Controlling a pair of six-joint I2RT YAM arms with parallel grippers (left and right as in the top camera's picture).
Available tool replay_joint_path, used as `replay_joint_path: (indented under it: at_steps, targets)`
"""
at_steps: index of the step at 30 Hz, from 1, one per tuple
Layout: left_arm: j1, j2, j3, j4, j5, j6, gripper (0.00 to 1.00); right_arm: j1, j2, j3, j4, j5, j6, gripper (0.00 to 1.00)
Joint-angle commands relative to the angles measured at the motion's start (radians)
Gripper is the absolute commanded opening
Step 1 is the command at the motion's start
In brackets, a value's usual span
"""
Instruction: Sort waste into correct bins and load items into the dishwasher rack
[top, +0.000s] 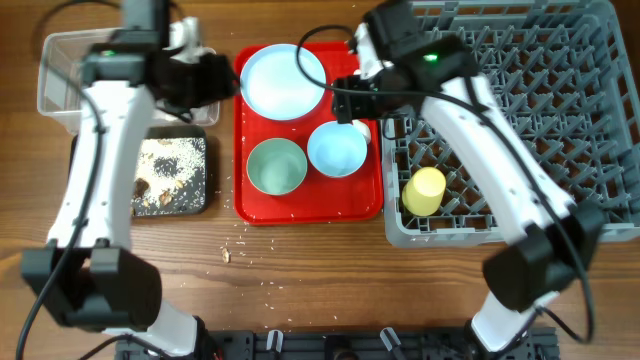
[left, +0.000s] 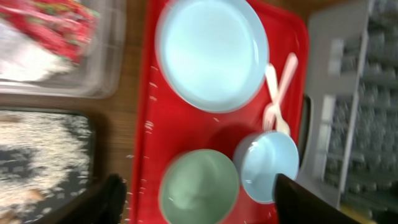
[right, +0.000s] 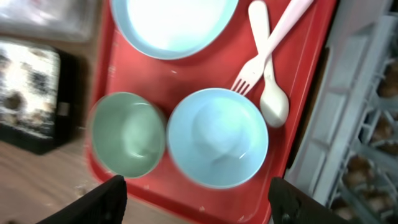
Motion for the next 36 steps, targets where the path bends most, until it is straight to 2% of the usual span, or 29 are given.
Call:
replay_joint_path:
  at_steps: [1, 7, 14, 17, 19, 20, 25, 28, 30, 33, 36]
  targets:
    - [0.097, -0.012, 0.014, -0.019, -0.045, -0.042, 1.00, -0.005, 0.114, 0.011, 0.032, 0.113, -0.137, 0.73]
    - [0.193, -0.012, 0.014, -0.047, -0.097, -0.042, 1.00, -0.014, 0.256, 0.011, 0.091, 0.121, -0.275, 0.64]
    - [0.209, -0.012, 0.014, -0.046, -0.096, -0.042, 1.00, -0.020, 0.361, 0.011, 0.132, 0.121, -0.307, 0.47]
    - [0.209, -0.012, 0.014, -0.046, -0.096, -0.042, 1.00, -0.024, 0.390, 0.011, 0.128, 0.121, -0.307, 0.31]
    - [0.209, -0.012, 0.014, -0.046, -0.096, -0.042, 1.00, -0.024, 0.393, 0.011, 0.127, 0.121, -0.307, 0.10]
    - [0.209, -0.012, 0.014, -0.046, -0.096, -0.042, 1.00, -0.024, 0.392, 0.011, 0.125, 0.122, -0.307, 0.04]
    - [0.209, -0.012, 0.014, -0.046, -0.096, -0.042, 1.00, -0.024, 0.291, 0.021, 0.091, 0.122, -0.303, 0.04]
    - [0.209, -0.012, 0.014, -0.046, -0.096, -0.042, 1.00, -0.026, 0.145, 0.042, 0.074, 0.187, -0.252, 0.04]
    - [0.209, -0.012, 0.014, -0.046, -0.096, -0.042, 1.00, -0.034, 0.050, 0.045, 0.089, 0.312, -0.186, 0.04]
    - [0.209, -0.012, 0.014, -0.046, -0.096, -0.042, 1.00, -0.066, -0.066, 0.045, 0.156, 0.631, -0.076, 0.04]
    - [0.209, -0.012, 0.014, -0.046, -0.096, -0.042, 1.00, -0.127, -0.067, 0.040, 0.291, 0.919, -0.046, 0.04]
